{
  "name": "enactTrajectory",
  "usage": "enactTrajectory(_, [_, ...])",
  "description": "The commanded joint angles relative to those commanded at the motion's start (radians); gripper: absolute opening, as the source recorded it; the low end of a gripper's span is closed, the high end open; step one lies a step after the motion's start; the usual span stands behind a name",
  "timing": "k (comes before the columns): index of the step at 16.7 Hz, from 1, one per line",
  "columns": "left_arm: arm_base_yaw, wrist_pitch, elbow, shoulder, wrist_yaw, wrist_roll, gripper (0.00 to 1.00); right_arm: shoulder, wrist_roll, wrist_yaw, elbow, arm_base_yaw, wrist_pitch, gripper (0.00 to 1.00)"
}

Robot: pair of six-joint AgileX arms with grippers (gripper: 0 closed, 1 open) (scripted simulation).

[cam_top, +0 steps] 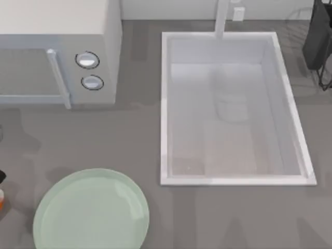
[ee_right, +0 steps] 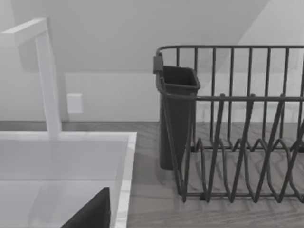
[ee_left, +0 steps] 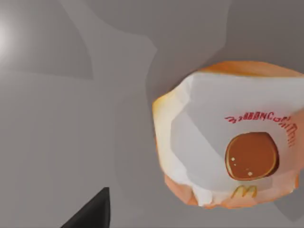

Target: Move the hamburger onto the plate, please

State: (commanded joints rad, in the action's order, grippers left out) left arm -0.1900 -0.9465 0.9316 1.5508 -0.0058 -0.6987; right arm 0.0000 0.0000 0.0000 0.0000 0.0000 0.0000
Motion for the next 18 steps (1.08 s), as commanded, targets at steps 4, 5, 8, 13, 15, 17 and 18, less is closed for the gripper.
enactTrajectory(4, [0.005, 0.002, -0.003, -0.004, 0.000, 0.001, 1.00, 0.000, 0.000, 0.000, 0.000, 0.000, 0.000, 1.00])
enactTrajectory(5, [0.005, 0.006, -0.005, -0.001, 0.000, 0.001, 1.00, 0.000, 0.000, 0.000, 0.000, 0.000, 0.000, 1.00])
enactTrajectory(8, [0.001, 0.075, -0.041, 0.037, 0.000, 0.001, 1.00, 0.000, 0.000, 0.000, 0.000, 0.000, 0.000, 1.00])
enactTrajectory(13, [-0.003, 0.305, -0.146, 0.152, 0.000, -0.005, 1.00, 0.000, 0.000, 0.000, 0.000, 0.000, 0.000, 1.00])
enactTrajectory(15, [-0.004, 0.351, -0.170, 0.179, 0.000, -0.007, 1.00, 0.000, 0.000, 0.000, 0.000, 0.000, 0.000, 1.00])
enactTrajectory(17, [-0.004, 0.358, -0.175, 0.184, 0.000, -0.007, 1.00, 0.000, 0.000, 0.000, 0.000, 0.000, 0.000, 1.00])
enactTrajectory(18, [-0.004, 0.358, -0.175, 0.184, 0.000, -0.007, 1.00, 0.000, 0.000, 0.000, 0.000, 0.000, 0.000, 1.00])
